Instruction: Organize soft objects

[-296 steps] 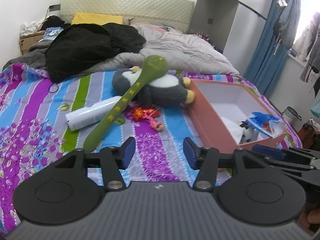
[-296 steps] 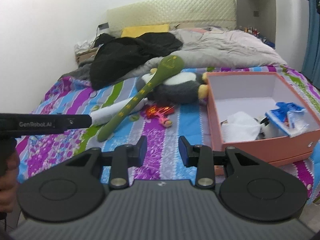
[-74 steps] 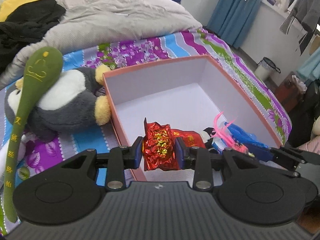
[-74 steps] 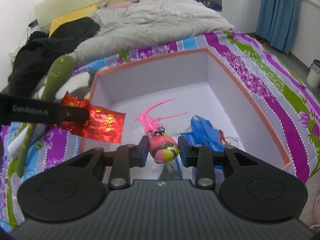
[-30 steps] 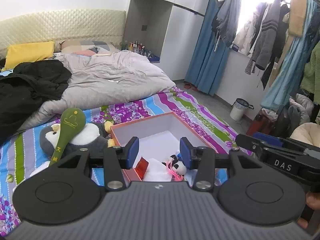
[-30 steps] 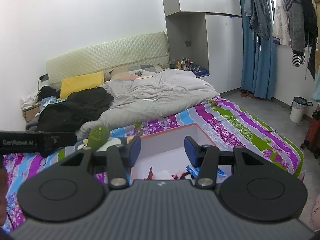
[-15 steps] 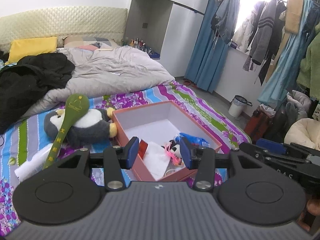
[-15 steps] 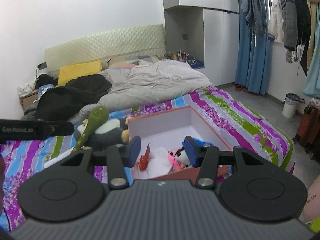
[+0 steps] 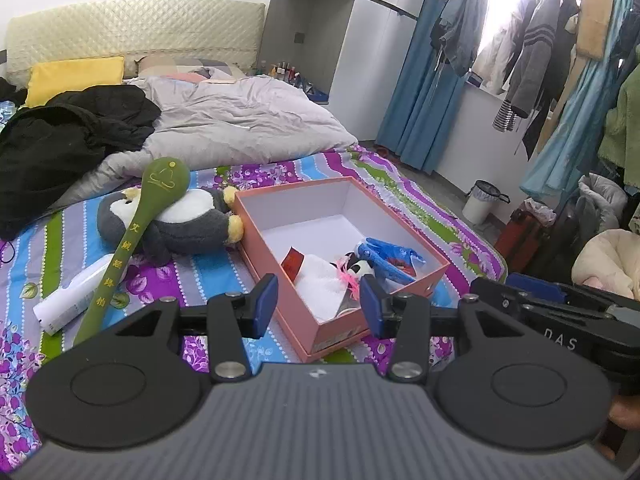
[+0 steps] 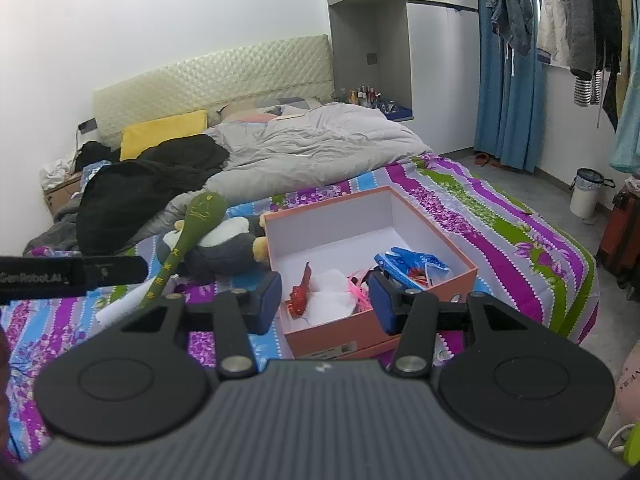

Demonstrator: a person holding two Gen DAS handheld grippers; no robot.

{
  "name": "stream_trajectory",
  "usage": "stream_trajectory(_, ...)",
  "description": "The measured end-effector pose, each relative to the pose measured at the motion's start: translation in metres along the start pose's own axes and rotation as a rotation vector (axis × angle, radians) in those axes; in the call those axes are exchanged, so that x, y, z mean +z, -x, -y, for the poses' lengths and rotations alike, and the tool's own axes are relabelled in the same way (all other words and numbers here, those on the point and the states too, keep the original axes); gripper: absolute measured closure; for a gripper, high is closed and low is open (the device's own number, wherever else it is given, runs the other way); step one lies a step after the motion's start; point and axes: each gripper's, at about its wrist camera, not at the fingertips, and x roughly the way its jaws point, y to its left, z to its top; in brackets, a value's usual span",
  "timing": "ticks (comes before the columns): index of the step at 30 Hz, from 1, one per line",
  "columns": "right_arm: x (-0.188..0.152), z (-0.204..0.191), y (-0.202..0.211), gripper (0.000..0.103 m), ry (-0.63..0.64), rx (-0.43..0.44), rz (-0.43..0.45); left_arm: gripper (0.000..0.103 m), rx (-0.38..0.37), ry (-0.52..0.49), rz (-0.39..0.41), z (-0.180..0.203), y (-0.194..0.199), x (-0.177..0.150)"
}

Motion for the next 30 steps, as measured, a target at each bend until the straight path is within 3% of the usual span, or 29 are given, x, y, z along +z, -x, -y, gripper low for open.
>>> stream_trajectory(22, -0.004, 0.008, -0.003, 0.052, -0.032, -0.018, -0.016, 0.052, 0.003, -0.026, -0.01, 0.005, -0.007, -0.005)
stream_trajectory(24, -0.004, 0.008, -0.004, 0.052, -0.033, -0.019, -0.022, 0.048, 0.006, -0.028, -0.01, 0.005, -0.007, -0.004)
stream_trajectory(26, -0.003, 0.009, -0.006, 0.052, -0.032, -0.023, -0.031, 0.03, 0.006, -0.026, -0.015, 0.005, -0.008, -0.004)
stream_trajectory(27, -0.003, 0.009, -0.008, 0.046, -0.026, -0.03, -0.035, 0.026, 0.005, -0.025, -0.018, 0.005, -0.009, -0.004)
stream_trajectory(28, -0.003, 0.01, -0.008, 0.03, -0.021, -0.035, -0.033, 0.019, 0.005, -0.027, -0.022, 0.005, -0.01, -0.004)
stream_trajectory(30, -0.003, 0.011, -0.008, 0.008, -0.013, -0.041, -0.02, 0.012, 0.019, -0.026, -0.015, 0.003, -0.012, -0.003)
